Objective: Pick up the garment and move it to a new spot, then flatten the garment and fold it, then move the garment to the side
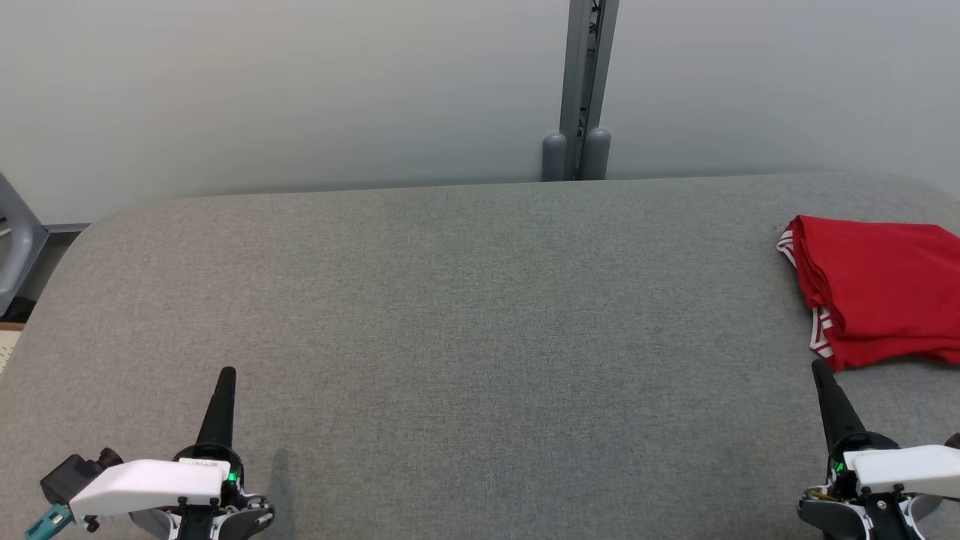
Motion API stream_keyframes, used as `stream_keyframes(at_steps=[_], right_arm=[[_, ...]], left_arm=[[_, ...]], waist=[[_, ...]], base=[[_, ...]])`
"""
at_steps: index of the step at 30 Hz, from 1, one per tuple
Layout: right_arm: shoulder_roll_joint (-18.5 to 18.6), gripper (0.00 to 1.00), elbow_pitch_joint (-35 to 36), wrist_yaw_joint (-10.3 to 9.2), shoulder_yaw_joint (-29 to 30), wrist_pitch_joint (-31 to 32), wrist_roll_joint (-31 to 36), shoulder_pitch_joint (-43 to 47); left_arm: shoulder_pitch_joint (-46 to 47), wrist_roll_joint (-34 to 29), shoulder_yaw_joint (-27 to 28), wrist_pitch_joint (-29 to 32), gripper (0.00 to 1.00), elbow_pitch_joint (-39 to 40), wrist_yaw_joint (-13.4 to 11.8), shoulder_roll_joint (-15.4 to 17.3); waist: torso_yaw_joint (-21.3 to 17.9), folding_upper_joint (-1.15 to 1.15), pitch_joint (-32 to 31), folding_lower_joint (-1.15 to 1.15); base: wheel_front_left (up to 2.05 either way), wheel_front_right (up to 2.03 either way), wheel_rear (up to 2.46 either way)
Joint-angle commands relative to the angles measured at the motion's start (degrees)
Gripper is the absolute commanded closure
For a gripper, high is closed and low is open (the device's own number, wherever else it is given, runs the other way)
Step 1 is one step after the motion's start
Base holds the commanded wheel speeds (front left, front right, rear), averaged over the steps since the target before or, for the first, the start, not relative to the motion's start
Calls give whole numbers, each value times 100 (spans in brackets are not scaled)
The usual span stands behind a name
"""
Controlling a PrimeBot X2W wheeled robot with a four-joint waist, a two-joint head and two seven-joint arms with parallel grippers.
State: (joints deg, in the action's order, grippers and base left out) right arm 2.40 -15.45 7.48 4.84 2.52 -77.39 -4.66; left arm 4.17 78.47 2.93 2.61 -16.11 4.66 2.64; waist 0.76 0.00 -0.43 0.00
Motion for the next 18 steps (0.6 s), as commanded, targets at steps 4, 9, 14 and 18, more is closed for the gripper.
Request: stream_keyframes(at_steps=[4,9,14,18], right_arm=[[57,100,79,2,44,94,-280,-109],[59,100,96,3,71,155,-500,-116],[62,100,112,3,96,208,-717,-128],[64,100,119,2,115,255,-873,-145]], left_arm=[[167,260,90,83,100,80,88,31],[164,459,142,144,100,102,123,31],[192,650,191,192,100,132,166,33],[205,808,233,235,100,151,197,33]], waist=[[-9,0,8,0],[-20,0,16,0],[-31,0,25,0],[-39,0,31,0]], base=[[0,0,0],[0,0,0],[0,0,0],[0,0,0]])
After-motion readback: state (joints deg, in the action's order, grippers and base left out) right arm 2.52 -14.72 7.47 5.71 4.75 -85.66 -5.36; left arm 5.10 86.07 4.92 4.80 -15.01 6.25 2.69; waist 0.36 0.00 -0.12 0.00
